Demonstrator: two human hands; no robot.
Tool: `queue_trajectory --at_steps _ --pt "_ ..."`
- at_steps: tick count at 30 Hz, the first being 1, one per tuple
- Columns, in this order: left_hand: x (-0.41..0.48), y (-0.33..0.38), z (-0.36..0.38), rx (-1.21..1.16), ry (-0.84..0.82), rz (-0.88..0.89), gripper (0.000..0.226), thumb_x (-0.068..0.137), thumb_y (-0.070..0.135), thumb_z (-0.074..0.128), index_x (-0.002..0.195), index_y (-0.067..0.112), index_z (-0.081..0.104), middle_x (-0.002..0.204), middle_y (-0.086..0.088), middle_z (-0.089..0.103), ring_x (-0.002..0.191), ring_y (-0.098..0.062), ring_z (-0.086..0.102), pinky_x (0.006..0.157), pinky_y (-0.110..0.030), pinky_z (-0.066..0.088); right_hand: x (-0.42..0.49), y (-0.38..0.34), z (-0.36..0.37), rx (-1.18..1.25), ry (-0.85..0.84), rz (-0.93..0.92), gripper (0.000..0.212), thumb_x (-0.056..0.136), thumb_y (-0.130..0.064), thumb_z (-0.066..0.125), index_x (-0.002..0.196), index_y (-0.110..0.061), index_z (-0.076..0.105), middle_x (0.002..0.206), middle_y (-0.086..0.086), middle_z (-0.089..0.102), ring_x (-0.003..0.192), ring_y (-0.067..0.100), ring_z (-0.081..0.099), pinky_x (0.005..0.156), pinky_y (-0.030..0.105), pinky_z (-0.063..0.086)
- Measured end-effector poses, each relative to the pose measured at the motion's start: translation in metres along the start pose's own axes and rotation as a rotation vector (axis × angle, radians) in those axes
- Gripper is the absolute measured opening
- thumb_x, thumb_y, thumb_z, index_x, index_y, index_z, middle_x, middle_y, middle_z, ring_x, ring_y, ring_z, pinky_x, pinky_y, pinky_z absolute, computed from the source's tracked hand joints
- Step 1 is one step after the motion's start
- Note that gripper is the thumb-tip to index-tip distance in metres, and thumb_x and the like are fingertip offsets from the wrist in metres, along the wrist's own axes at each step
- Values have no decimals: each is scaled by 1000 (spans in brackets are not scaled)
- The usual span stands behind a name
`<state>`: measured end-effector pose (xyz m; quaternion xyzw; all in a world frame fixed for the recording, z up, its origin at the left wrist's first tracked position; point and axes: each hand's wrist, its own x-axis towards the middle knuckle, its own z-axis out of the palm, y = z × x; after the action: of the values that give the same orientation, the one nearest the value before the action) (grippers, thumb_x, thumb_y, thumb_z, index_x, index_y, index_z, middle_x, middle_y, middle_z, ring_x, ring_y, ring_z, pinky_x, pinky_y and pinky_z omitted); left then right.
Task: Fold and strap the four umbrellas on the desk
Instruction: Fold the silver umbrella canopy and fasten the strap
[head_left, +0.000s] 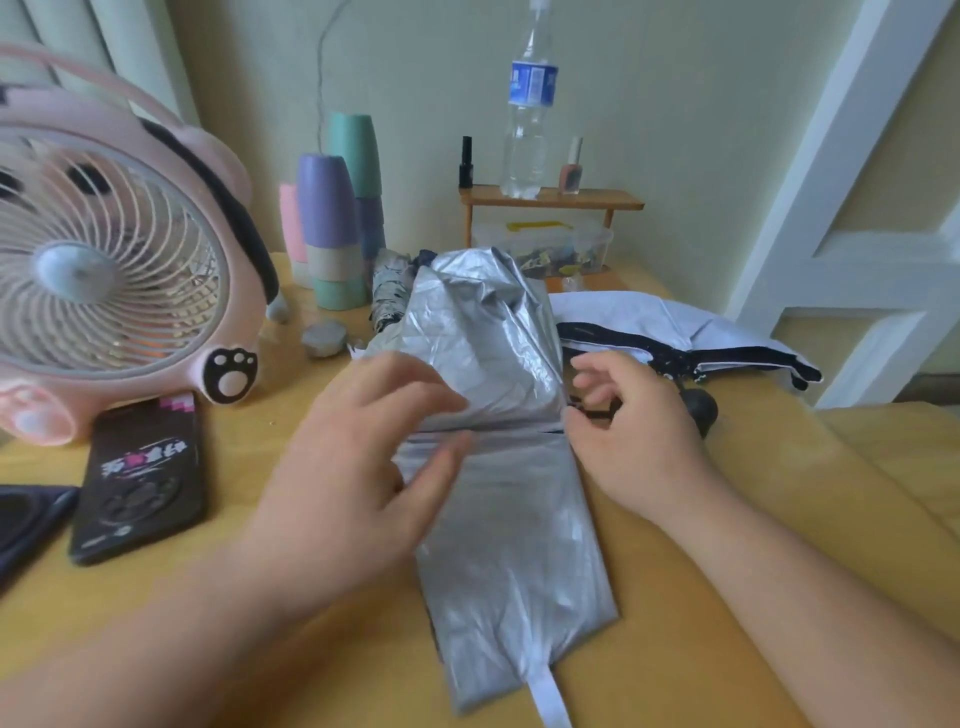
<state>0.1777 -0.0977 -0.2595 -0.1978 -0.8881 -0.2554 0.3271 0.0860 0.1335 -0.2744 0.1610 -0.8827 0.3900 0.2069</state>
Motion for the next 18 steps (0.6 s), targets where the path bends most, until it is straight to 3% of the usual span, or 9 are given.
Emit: queue_trajectory --at_steps 3,6,9,14,16,18 --pt "3 -26 -3 38 79 -312 40 92 44 65 127 25 60 124 11 54 121 -18 52 106 -33 41 9 -2 6 104 -49 142 44 88 -20 75 129 -24 59 110 -17 63 100 2 60 85 14 44" --pt "6 -29 -1 -57 -23 -506 58 84 52 70 135 42 47 118 24 57 107 -19 60 104 -52 46 14 0 10 186 -108 145 41 89 -17 75 128 -23 61 101 -20 66 96 -8 61 75 3 43" --pt "8 -25 4 -113 -43 -513 54 80 52 74 127 50 47 106 27 59 105 -13 60 106 -51 44 13 2 10 203 -58 111 40 88 -12 75 125 -24 64 98 -15 69 93 -3 62 73 4 42" --pt "4 -21 3 -262 1 -473 63 70 66 77 126 58 49 113 20 65 115 -20 59 102 -52 48 10 4 5 295 -77 16 41 82 2 73 114 -23 67 88 -12 68 72 1 59 67 11 43" --pt "3 -19 0 -355 42 -369 68 71 63 78 132 49 51 117 13 69 122 -23 59 106 -54 44 9 4 3 318 -124 -25 39 80 7 69 100 -27 70 83 -13 67 64 3 55 64 12 40" --pt "0 -14 -4 -463 61 -255 71 73 51 82 136 37 52 119 3 69 119 -26 63 107 -55 45 6 4 0 331 -141 -117 34 77 5 67 89 -27 70 87 -7 65 74 12 58 66 15 40"
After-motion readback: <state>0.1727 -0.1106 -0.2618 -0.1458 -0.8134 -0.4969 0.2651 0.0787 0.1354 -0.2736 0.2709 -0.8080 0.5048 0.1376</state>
